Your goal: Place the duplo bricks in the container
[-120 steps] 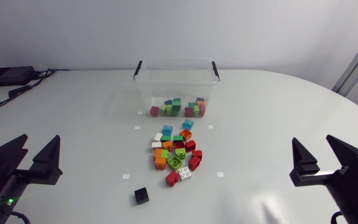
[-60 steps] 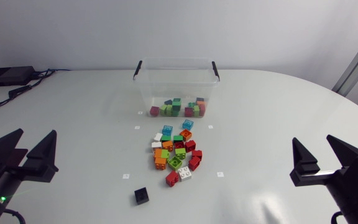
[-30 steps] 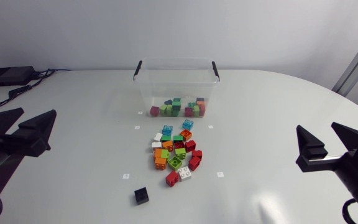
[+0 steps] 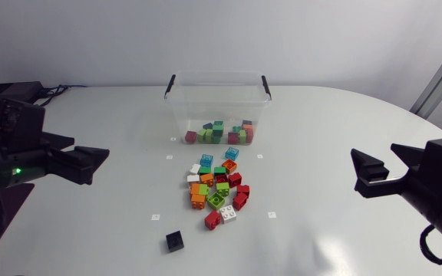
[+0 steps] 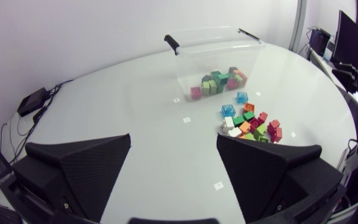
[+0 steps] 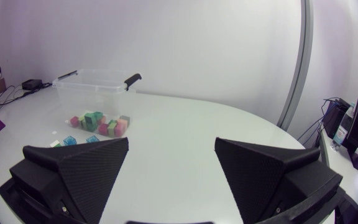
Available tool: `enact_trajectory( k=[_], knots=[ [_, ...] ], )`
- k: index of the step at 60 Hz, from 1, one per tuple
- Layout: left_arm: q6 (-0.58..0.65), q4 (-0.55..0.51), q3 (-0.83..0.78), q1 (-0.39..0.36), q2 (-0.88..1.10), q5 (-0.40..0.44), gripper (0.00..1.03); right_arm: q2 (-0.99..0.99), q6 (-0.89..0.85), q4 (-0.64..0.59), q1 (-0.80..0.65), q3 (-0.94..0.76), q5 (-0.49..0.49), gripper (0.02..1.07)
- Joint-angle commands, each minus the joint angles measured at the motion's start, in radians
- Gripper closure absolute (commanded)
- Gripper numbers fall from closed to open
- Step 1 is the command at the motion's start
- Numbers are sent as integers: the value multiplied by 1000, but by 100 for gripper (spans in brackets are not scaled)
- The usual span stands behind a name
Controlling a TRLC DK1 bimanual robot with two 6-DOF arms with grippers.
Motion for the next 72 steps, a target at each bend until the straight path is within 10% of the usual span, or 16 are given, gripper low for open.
enact_trajectory(
  k=[1, 56, 72],
  knots=[
    [75, -33, 68, -27, 74, 2, 7, 55, 23, -29, 12, 44, 2, 7],
    [294, -254, 168, -433, 628, 20, 6, 454, -309, -411, 108, 316, 1, 7],
    [287, -266, 217, -493, 741, -12, 8, 475, -379, -416, 128, 291, -137, 10]
  ],
)
